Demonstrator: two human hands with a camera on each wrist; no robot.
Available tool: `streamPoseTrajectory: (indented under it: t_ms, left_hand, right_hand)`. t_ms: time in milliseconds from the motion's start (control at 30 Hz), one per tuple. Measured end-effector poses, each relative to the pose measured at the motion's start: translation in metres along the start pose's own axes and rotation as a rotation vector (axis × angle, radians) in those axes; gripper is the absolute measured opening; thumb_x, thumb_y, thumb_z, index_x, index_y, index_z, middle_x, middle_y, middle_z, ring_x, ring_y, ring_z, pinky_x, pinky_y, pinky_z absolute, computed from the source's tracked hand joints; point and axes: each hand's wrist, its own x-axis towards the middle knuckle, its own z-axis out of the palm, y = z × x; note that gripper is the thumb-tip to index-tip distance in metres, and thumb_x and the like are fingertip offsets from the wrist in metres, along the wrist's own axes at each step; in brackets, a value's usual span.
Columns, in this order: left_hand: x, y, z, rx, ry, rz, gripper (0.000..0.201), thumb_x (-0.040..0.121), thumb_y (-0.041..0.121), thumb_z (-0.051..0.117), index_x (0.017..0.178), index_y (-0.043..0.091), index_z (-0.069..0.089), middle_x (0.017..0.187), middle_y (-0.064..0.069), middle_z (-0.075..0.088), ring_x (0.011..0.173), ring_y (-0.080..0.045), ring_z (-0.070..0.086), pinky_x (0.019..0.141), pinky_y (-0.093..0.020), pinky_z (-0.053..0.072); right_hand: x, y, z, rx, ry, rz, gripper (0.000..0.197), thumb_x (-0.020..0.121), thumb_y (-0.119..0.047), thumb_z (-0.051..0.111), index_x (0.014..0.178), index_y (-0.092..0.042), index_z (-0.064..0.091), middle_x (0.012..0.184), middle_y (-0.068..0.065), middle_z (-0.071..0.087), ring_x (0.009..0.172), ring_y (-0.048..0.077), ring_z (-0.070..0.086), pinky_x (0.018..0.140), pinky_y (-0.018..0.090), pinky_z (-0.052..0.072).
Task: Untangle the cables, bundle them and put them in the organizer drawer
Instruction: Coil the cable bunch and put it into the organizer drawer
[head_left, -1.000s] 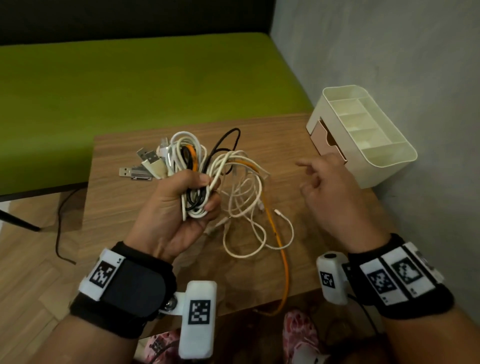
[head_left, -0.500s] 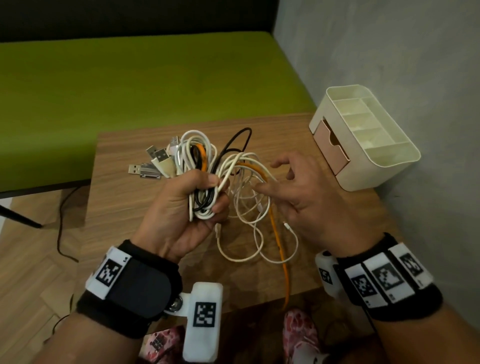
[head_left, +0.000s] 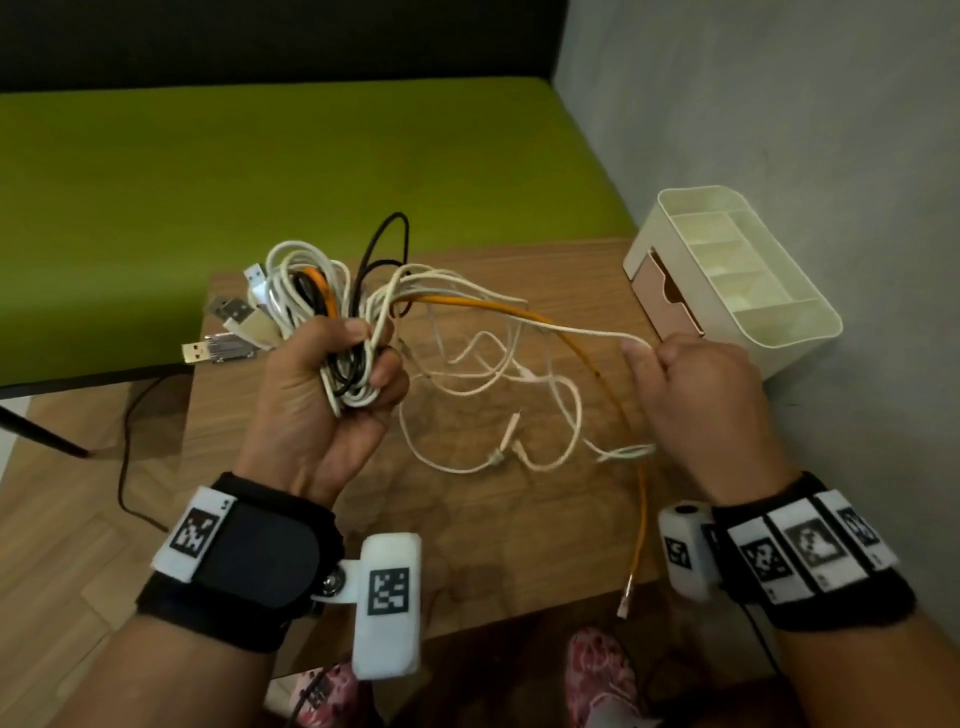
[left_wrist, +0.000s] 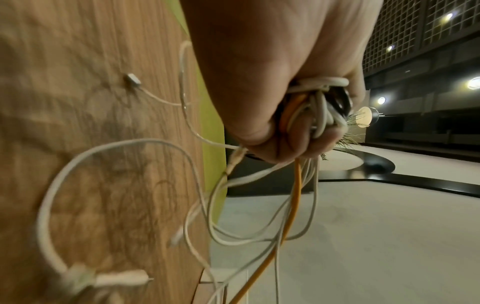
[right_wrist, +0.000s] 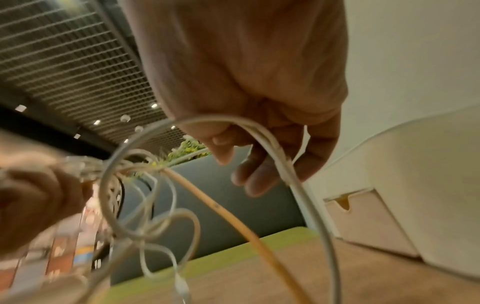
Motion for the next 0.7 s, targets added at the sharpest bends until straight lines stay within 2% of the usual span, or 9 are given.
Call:
streamPoseTrajectory:
  t_ms: [67, 133, 200, 267, 333, 467, 567, 633, 700]
  left_hand:
    - [0.002, -0.003, 0.000, 0.030, 0.062, 0.009, 0.025, 0.072, 0.003, 0.053, 0.085, 0.017, 0.038, 0.069, -0.003, 0.035, 0.042, -0.011, 0.036, 0.040, -0.022, 0.033]
    - [0.003, -0.009, 0.002, 0.070, 0.092, -0.006, 0.022, 0.071, 0.003, 0.050, 0.077, 0.018, 0.035, 0.069, -0.004, 0.030, 0.042, -0.012, 0.035, 0.039, -0.023, 0.033]
    - [0.003, -0.018, 0.005, 0.102, 0.120, -0.031, 0.027, 0.068, 0.001, 0.054, 0.070, 0.017, 0.033, 0.068, -0.006, 0.028, 0.043, -0.014, 0.036, 0.039, -0.024, 0.033]
    - [0.002, -0.028, 0.011, 0.129, 0.137, -0.058, 0.022, 0.070, 0.001, 0.054, 0.062, 0.016, 0.040, 0.065, -0.006, 0.032, 0.043, -0.014, 0.037, 0.039, -0.024, 0.033]
    - [0.001, -0.036, 0.016, 0.148, 0.143, -0.080, 0.025, 0.070, 0.001, 0.054, 0.051, 0.017, 0.052, 0.061, -0.005, 0.037, 0.044, -0.014, 0.037, 0.040, -0.024, 0.034]
    - [-0.004, -0.044, 0.021, 0.186, 0.106, -0.158, 0.024, 0.067, 0.002, 0.056, 0.048, 0.017, 0.056, 0.059, -0.007, 0.038, 0.041, -0.015, 0.037, 0.042, -0.025, 0.032]
    - [-0.008, -0.051, 0.024, 0.180, 0.045, -0.215, 0.012, 0.056, -0.001, 0.064, 0.059, 0.007, 0.057, 0.067, -0.011, 0.041, 0.038, -0.018, 0.040, 0.040, -0.025, 0.036]
    - [-0.013, -0.055, 0.025, 0.195, -0.056, -0.281, 0.023, 0.051, 0.001, 0.068, 0.071, -0.003, 0.056, 0.068, -0.015, 0.046, 0.036, -0.020, 0.043, 0.039, -0.024, 0.039]
    - [-0.018, -0.058, 0.027, 0.225, -0.175, -0.347, 0.038, 0.052, 0.000, 0.068, 0.088, -0.007, 0.057, 0.067, -0.018, 0.052, 0.037, -0.021, 0.047, 0.038, -0.023, 0.040]
  right_hand:
    - [0.000, -0.003, -0.006, 0.166, -0.006, 0.076, 0.058, 0.097, -0.049, 0.050, 0.058, -0.007, 0.060, 0.054, 0.003, 0.057, 0.057, 0.026, 0.057, 0.057, 0.037, 0.044]
    - [-0.001, -0.011, -0.013, 0.406, -0.066, 0.120, 0.045, 0.091, -0.046, 0.061, 0.066, -0.009, 0.063, 0.060, 0.001, 0.064, 0.058, 0.018, 0.059, 0.061, 0.041, 0.050]
    - [-0.003, -0.020, -0.020, 0.581, -0.144, 0.077, 0.021, 0.085, -0.035, 0.073, 0.083, -0.016, 0.064, 0.082, -0.002, 0.066, 0.071, 0.004, 0.062, 0.069, 0.031, 0.054]
    - [-0.007, -0.025, -0.023, 0.587, -0.184, -0.052, 0.036, 0.078, -0.029, 0.079, 0.109, -0.025, 0.062, 0.115, -0.008, 0.057, 0.104, -0.011, 0.054, 0.091, 0.014, 0.044]
    - [-0.008, -0.024, -0.023, 0.591, -0.188, -0.176, 0.054, 0.071, -0.034, 0.071, 0.123, -0.027, 0.059, 0.133, -0.010, 0.044, 0.128, -0.005, 0.040, 0.107, 0.021, 0.031]
    - [-0.012, -0.034, -0.024, 0.735, -0.131, -0.312, 0.061, 0.068, -0.020, 0.058, 0.128, -0.016, 0.056, 0.137, 0.001, 0.044, 0.135, 0.007, 0.038, 0.110, 0.014, 0.027]
    - [-0.015, -0.045, -0.020, 0.696, -0.140, -0.384, 0.075, 0.069, -0.013, 0.065, 0.141, -0.020, 0.044, 0.145, -0.003, 0.038, 0.141, 0.010, 0.033, 0.117, 0.035, 0.030]
    - [-0.013, -0.046, -0.018, 0.598, -0.160, -0.425, 0.084, 0.072, -0.023, 0.066, 0.149, -0.028, 0.032, 0.154, -0.007, 0.031, 0.146, 0.014, 0.026, 0.115, 0.054, 0.028]
    - [-0.010, -0.042, -0.017, 0.517, -0.177, -0.456, 0.086, 0.077, -0.035, 0.071, 0.151, -0.034, 0.027, 0.158, -0.010, 0.028, 0.149, 0.013, 0.021, 0.114, 0.060, 0.025]
